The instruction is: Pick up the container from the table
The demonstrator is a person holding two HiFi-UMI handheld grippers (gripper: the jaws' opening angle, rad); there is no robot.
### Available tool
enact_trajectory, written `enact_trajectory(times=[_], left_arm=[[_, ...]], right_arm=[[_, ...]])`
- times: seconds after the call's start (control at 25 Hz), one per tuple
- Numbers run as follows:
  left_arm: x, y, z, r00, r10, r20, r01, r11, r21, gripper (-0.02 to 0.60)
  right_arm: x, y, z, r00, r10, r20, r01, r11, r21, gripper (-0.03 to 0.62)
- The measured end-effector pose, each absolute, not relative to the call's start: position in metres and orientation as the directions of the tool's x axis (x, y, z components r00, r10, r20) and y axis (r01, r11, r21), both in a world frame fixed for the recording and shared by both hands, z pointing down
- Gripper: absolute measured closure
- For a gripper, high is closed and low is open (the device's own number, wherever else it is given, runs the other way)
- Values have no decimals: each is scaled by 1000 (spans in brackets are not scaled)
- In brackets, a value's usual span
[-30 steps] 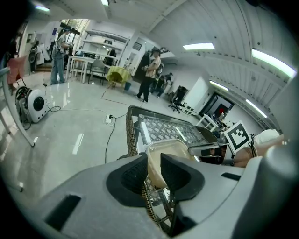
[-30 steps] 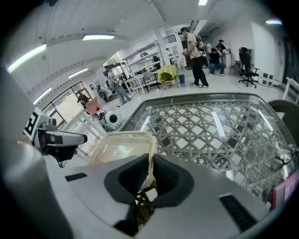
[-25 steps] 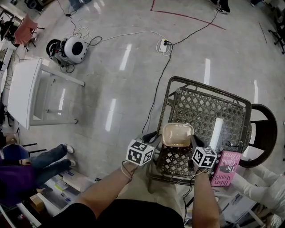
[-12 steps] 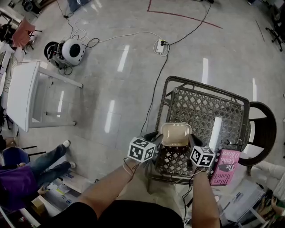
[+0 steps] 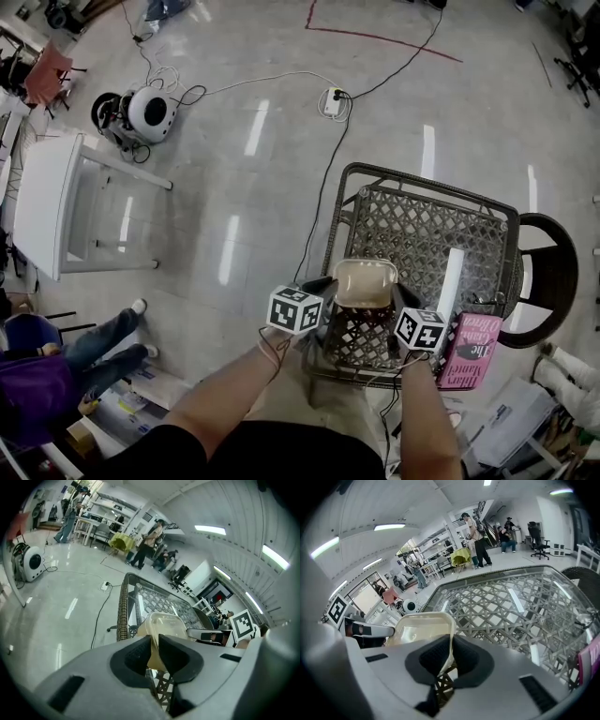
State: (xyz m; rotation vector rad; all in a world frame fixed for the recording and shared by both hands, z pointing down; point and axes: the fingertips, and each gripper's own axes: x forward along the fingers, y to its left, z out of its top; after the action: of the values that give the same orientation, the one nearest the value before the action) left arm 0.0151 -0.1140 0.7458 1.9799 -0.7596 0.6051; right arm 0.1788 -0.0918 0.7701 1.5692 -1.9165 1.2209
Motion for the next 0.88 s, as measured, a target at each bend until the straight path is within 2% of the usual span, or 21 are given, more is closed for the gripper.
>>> enact_trajectory(times=[0.88], left_arm=[[24,-125,675,690,-376,619,-704,-547,452,545]], right_arm=[[183,-80,687,-293,-703,648,-913,5,-408,571]])
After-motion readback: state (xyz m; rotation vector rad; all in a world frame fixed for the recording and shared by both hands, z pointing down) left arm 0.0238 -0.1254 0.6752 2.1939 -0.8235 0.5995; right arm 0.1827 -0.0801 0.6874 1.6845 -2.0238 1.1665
